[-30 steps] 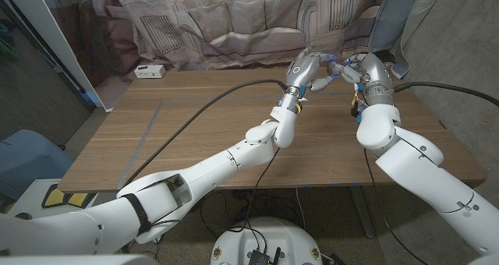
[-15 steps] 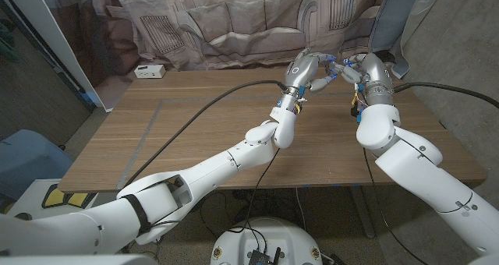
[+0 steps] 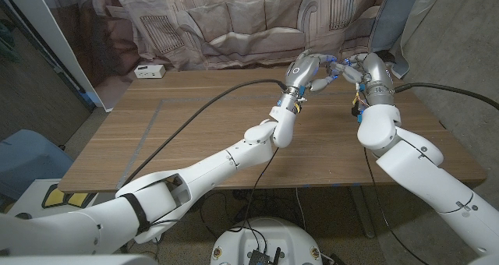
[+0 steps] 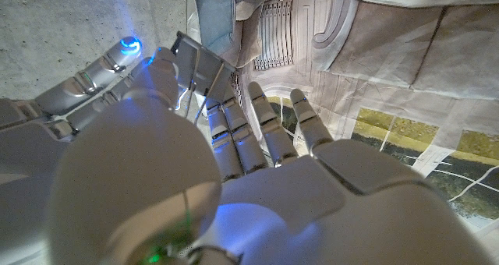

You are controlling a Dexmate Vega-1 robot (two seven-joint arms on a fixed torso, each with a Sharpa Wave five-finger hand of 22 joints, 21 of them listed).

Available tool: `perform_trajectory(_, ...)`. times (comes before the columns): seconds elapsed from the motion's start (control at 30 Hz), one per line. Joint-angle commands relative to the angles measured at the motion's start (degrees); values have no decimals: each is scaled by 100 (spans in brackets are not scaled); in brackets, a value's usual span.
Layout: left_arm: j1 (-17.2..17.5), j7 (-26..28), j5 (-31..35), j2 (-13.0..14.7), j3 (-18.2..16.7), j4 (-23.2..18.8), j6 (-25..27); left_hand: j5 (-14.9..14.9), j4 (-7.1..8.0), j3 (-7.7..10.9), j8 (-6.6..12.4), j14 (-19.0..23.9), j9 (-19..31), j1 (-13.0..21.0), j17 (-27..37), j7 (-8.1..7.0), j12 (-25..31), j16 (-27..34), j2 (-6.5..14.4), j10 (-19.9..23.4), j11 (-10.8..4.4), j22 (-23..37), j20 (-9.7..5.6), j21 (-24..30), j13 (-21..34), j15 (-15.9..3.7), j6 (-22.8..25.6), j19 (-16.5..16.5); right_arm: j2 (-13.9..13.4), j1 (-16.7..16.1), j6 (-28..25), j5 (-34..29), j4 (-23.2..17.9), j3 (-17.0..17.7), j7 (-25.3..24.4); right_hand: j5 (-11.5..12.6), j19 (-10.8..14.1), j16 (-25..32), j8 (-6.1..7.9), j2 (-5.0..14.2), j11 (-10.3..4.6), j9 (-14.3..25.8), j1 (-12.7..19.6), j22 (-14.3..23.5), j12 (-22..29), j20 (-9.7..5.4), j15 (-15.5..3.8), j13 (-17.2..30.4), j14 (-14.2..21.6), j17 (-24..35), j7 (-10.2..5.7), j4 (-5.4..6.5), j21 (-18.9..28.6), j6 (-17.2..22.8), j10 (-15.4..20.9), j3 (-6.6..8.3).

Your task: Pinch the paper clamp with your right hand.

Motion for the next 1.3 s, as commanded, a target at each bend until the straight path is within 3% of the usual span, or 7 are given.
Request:
perform_trajectory(0.03, 30, -138, -22, 65, -35, -77, 85, 8, 17, 6, -48, -36, 15, -111, 17, -1, -43, -19, -66, 131, -221, 25, -11, -3, 39, -353, -109, 7, 15, -34, 232, -2, 90, 69, -20, 25, 39, 46, 4, 20, 13, 18, 92, 28, 29, -30, -89, 35, 73, 28, 2, 6, 40, 89, 41, -2)
perform_trajectory(0.47, 86, -181, -80, 120, -110, -118, 172, 2, 44, -3, -131, -327, 22, -329, 30, 60, -180, -68, -96, -409, -65, 27, -8, -30, 117, -249, -677, -97, 120, -103, 374, -26, 166, 152, -91, 29, 87, 69, 8, 50, 234, 21, 211, 34, 22, -75, -149, 36, 154, 35, -48, -13, 68, 191, 86, 16)
perform_trajectory(0.6, 113, -165, -111, 128, -135, -115, 191, -1, 42, -1, -134, -434, 21, -382, 32, 98, -209, -78, -108, -592, -62, 28, -8, -35, 134, -200, -844, -135, 126, -106, 402, -22, 183, 164, -78, 26, 88, 55, -9, 60, 153, 22, 233, 37, 14, -82, -138, 36, 155, 32, -48, 1, 74, 200, 100, 11)
perform_trajectory(0.7, 133, -152, -127, 139, -150, -125, 201, -3, 40, 0, -141, -480, 20, -406, 33, 98, -211, -79, -115, -660, -26, 28, -8, -38, 143, -182, -944, -156, 140, -106, 422, -12, 197, 168, -69, 24, 84, 47, -21, 70, -104, 22, 247, 39, 6, -86, -137, 37, 156, 37, -49, 16, 78, 221, 114, 0)
perform_trajectory(0.83, 146, -139, -163, 139, -170, -123, 197, -4, 43, 0, -134, -507, 20, -429, 35, 105, -215, -77, -116, -716, 0, 28, -7, -40, 149, -163, -984, -172, 143, -92, 435, 15, 212, 171, -29, 22, 73, 46, -41, 82, 23, 23, 250, 40, -2, -84, -137, 38, 170, 39, -41, 28, 78, 210, 115, -7)
perform_trajectory(1.1, 145, -121, -203, 134, -177, -97, 158, -3, 38, 6, -136, -564, 18, -460, 36, 110, -213, -75, -122, -805, 17, 29, -8, -40, 159, -134, -1105, -198, 176, -85, 439, 6, 231, 172, -57, 22, 82, 40, -59, 82, -188, 25, 263, 42, -12, -85, -141, 39, 181, 46, -60, 39, 90, 236, 125, -26)
perform_trajectory(1.3, 181, -124, -228, 159, -205, -134, 197, -4, 41, 4, -123, -593, 17, -496, 38, 107, -226, -70, -128, -911, 28, 30, -8, -38, 166, -128, -1160, -210, 210, -102, 447, 13, 250, 192, -88, 20, 73, 25, -83, 82, 112, 28, 274, 43, -21, -81, -168, 40, 187, 46, -40, 47, 94, 244, 145, -44)
